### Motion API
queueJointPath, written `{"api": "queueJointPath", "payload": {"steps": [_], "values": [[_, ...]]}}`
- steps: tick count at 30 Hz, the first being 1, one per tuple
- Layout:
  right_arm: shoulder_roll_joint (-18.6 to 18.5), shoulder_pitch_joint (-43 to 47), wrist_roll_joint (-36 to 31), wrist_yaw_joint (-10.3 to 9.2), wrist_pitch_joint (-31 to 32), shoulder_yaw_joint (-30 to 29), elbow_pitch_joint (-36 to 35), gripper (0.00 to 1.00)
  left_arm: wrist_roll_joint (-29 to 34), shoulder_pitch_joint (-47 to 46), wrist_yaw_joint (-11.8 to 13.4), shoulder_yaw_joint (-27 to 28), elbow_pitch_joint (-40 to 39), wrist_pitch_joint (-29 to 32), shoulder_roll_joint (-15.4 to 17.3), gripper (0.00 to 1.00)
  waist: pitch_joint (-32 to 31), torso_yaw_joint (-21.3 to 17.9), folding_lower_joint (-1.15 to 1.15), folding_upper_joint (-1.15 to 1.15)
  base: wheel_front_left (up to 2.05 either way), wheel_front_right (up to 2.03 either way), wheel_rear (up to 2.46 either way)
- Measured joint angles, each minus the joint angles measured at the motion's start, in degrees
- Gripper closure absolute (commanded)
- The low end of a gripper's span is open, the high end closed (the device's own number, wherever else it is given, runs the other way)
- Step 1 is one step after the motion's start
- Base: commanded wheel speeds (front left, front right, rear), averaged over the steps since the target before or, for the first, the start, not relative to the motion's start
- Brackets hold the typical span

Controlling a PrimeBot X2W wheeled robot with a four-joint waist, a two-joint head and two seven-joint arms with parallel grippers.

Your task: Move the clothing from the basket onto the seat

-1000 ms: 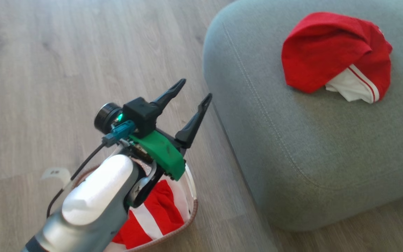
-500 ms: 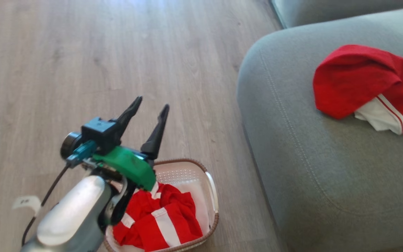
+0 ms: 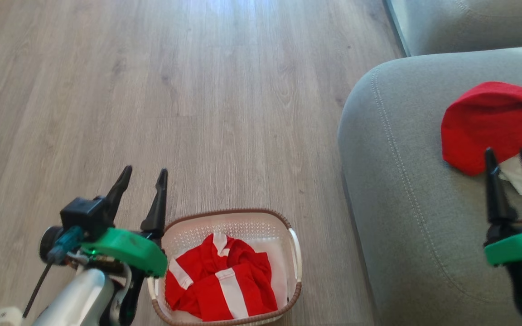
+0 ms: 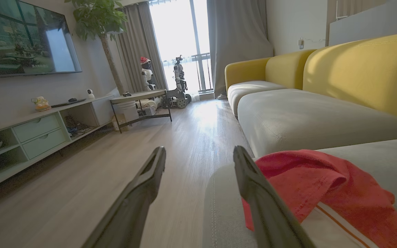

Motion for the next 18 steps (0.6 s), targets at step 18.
{"api": "queueJointPath", "payload": {"steps": [18], "values": [[8.18,6.85,-7.06,0.0,-0.3,1.54,-4.17,0.0,8.98,11.71,-0.25,12.2,-4.95,-0.43,-2.91,0.0,0.05,0.02,0.0,0.0,0.0,0.0,0.0]]}}
